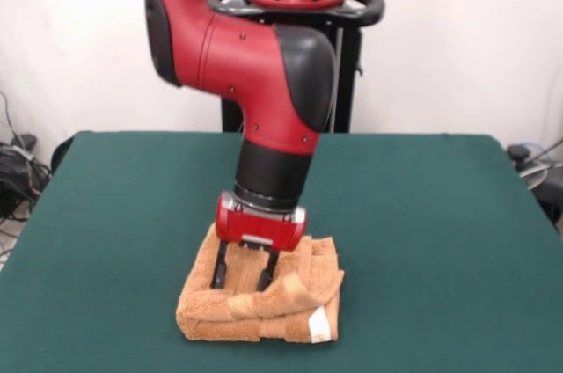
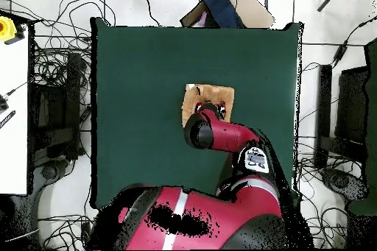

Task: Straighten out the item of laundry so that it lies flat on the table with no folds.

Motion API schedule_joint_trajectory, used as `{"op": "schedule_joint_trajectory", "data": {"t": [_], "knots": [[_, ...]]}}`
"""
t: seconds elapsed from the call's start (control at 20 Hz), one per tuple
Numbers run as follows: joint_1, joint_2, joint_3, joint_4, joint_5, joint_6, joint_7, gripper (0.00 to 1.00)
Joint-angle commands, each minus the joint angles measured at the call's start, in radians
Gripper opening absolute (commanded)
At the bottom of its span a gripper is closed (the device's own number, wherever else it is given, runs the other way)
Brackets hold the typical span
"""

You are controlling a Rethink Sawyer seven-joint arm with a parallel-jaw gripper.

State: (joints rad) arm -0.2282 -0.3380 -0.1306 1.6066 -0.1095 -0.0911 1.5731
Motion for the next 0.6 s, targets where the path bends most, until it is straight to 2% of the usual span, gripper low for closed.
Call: {"op": "schedule_joint_trajectory", "data": {"t": [0.05, 0.35, 0.4, 0.55, 0.6], "knots": [[-0.049, 0.146, 0.165, -0.059, -0.056, -0.008, 0.108, 1.0], [-0.087, 0.124, 0.183, -0.056, -0.089, 0.078, 0.078, 1.0], [-0.084, 0.12, 0.181, -0.058, -0.091, 0.096, 0.076, 0.0], [-0.065, 0.108, 0.162, -0.053, -0.057, 0.144, 0.094, 0.0], [-0.03, 0.107, 0.126, -0.066, -0.031, 0.183, 0.103, 0.0]]}}
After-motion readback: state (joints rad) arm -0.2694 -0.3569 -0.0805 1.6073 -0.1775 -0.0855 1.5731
